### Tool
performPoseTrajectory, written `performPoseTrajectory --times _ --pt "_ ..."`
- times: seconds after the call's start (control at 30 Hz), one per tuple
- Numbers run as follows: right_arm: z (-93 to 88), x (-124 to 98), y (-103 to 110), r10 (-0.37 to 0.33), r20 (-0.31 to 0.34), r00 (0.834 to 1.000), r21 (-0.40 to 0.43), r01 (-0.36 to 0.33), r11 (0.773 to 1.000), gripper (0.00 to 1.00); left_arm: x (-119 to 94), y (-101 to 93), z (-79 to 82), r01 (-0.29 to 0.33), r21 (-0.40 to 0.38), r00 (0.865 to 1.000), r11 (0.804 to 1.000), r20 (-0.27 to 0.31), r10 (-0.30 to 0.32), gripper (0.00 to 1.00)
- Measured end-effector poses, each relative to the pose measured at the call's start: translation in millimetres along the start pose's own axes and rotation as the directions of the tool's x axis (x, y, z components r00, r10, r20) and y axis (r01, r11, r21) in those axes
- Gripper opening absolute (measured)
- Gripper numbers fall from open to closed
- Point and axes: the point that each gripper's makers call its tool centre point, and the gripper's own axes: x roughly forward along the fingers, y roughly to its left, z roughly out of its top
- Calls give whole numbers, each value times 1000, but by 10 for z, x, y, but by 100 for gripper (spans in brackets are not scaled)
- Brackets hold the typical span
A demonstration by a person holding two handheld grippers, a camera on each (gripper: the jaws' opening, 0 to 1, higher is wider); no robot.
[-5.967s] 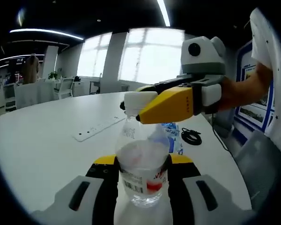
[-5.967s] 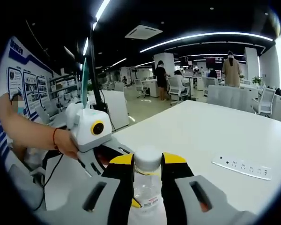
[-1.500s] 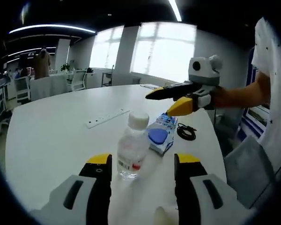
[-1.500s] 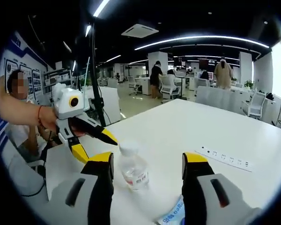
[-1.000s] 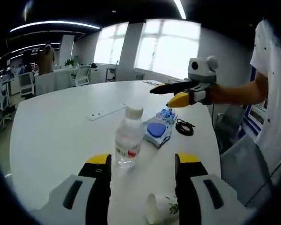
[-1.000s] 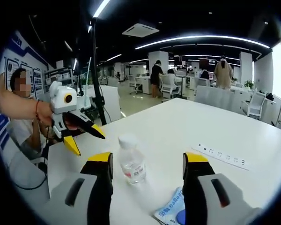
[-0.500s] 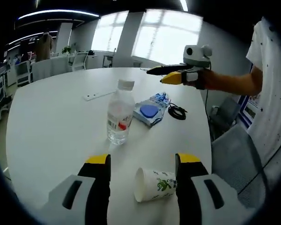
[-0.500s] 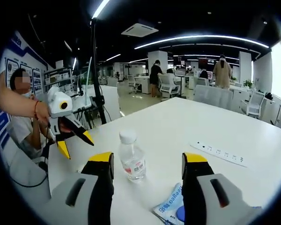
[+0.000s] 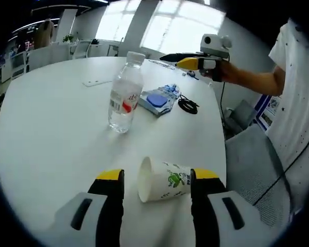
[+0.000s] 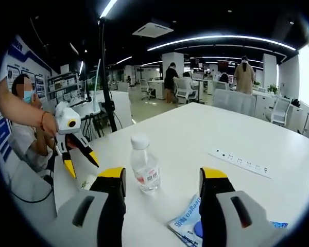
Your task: Arrange the tabletop items into an orderly group along one side of the table until the central work area is clear of visible clutter.
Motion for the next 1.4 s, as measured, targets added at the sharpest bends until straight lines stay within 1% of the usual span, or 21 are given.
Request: performPoseTrajectory --times 0.13,0.27,0.4,0.73,0.87,1.03,1.1,1.2,1.3,1.4 --pt "-58 -4 29 10 -12 1000 2 -10 1000 57 37 -8 -83 22 -3 999 1000 -24 -22 48" --pt "-105 -11 31 11 -23 1000 6 -11 1000 56 53 -27 -119 33 -2 999 999 -39 -33 46" --pt "-151 -16 40 14 -32 999 9 -14 1000 56 71 -33 -132 44 -8 998 999 -38 -44 43" --pt "-264 -17 107 26 -52 998 21 -25 999 55 158 -85 -202 92 -24 994 996 -59 -93 35" --pt "-323 -20 142 32 -69 997 23 -30 999 54 205 -85 -242 104 -26 992 994 -71 -106 32" --pt "-343 -15 163 34 -74 997 27 -32 999 53 225 -121 -219 129 -39 990 991 -57 -131 29" --pt "-358 -8 171 36 -79 996 28 -34 999 53 231 -127 -227 139 -37 988 990 -61 -141 27" --pt "-361 3 183 38 -78 996 31 -35 999 53 235 -162 -218 161 -41 985 986 -57 -164 20" --pt "-382 9 191 39 -84 996 31 -36 999 52 233 -194 -196 181 -46 982 982 -48 -184 14" --pt "-399 14 203 42 -87 995 30 -40 999 51 239 -234 -207 197 -44 979 979 -52 -199 10"
